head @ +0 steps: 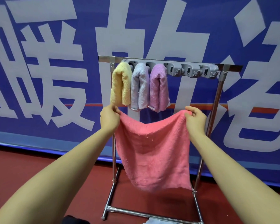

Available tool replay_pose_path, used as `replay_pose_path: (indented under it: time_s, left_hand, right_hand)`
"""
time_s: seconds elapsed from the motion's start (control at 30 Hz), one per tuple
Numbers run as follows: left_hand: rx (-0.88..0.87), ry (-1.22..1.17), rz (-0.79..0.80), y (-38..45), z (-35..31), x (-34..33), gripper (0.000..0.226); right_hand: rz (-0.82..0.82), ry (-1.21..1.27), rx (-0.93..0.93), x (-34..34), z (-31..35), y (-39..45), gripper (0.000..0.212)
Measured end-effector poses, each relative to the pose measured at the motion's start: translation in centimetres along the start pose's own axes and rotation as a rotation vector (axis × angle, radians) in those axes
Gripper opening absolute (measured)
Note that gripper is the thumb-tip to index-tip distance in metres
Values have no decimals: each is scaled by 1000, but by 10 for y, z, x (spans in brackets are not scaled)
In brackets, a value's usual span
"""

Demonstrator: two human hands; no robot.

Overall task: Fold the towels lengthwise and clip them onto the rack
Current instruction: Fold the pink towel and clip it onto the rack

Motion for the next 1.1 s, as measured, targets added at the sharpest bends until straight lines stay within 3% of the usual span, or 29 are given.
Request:
replay_pose_path:
  time_s: [0.1,0.2,0.3,0.37,0.47,0.53,0.63,0.8,0.97,1.1]
  left_hand:
    - [133,-62,28,10,7,-4,39]
    - [74,25,181,16,1,-16,42]
    - [25,240,342,10,-1,-27,36]
    - [-7,308,316,9,-4,-25,30]
    - [-6,226,351,10,-7,-26,20]
    - [-48,295,327,11,-10,-19,24]
    - [-252,630,244,14,-17,-17,21]
    - [-382,484,259,11,-31,-21,17]
    - [-567,669,224,5,-46,-27,12]
    - [-795,762,223,-3,-47,-35,28]
  right_hand:
    - [63,-295,98,-5,4,5,46]
    - [109,-565,192,-9,5,7,52]
    - [42,-590,220,0,6,8,46]
    - [8,-605,212,4,5,9,43]
    - [-10,-645,217,8,2,11,36]
    - [-17,-685,216,11,0,11,32]
    - [-31,-821,207,13,-3,11,31]
    - [-64,-931,311,11,3,10,28]
    - [-10,-1030,421,4,13,6,22]
    - [-5,-1259,556,-1,17,0,23]
Point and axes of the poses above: each hand's wrist, its own y-axis towards the middle knuckle, its own x-axis out of the back of the hand, z = x × y, the point moved 8 cm from there along y, towards the middle knuckle, and after that the axes turned 6 degrees about -y, right-handed, at the moved point
